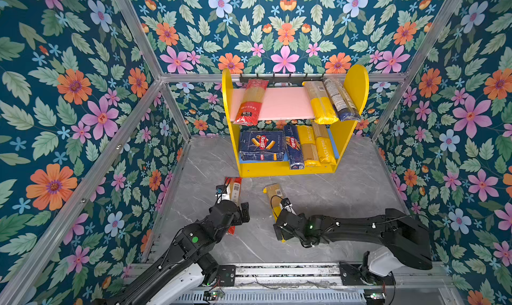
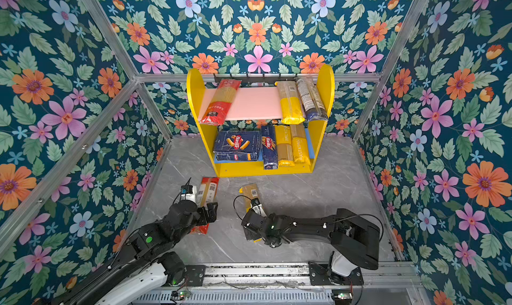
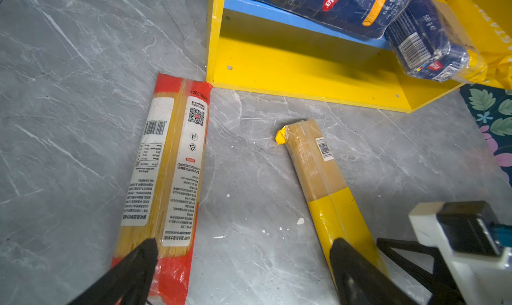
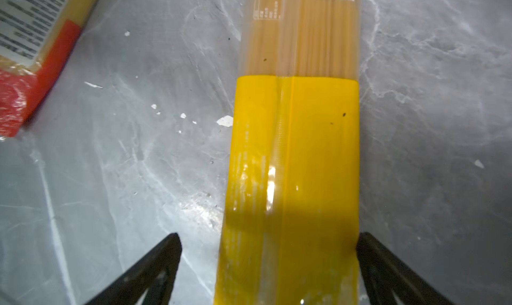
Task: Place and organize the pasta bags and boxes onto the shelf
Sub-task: 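Lower the right gripper over the remaining yellow spaghetti bag and grasp it, then lift the yellow bag with the right gripper while the left gripper reaches toward the shelf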
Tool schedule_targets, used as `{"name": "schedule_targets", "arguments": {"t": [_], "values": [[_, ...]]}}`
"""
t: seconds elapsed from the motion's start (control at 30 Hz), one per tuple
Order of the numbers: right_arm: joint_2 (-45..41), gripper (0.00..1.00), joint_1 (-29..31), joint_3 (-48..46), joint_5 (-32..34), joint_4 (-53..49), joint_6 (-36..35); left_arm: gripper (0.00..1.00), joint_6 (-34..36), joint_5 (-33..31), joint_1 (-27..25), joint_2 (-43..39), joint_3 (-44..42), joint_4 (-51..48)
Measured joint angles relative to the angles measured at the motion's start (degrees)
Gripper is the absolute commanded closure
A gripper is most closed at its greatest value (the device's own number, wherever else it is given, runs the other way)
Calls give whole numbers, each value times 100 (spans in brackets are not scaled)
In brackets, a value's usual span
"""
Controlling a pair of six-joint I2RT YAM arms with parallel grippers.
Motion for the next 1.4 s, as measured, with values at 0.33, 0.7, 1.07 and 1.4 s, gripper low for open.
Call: {"name": "schedule_targets", "arguments": {"t": [0.33,0.7,1.07,1.4], "values": [[568,1,2,-2,271,203,42,0,0,0,0,142,0,116],[1014,56,7,-9,890,1036,197,1,-2,-9,0,212,-28,168],[444,76,44,59,463,404,225,1,2,-55,0,249,227,151],[-673,79,118,166,35,-852,208,1,4,-59,0,28,422,20]]}}
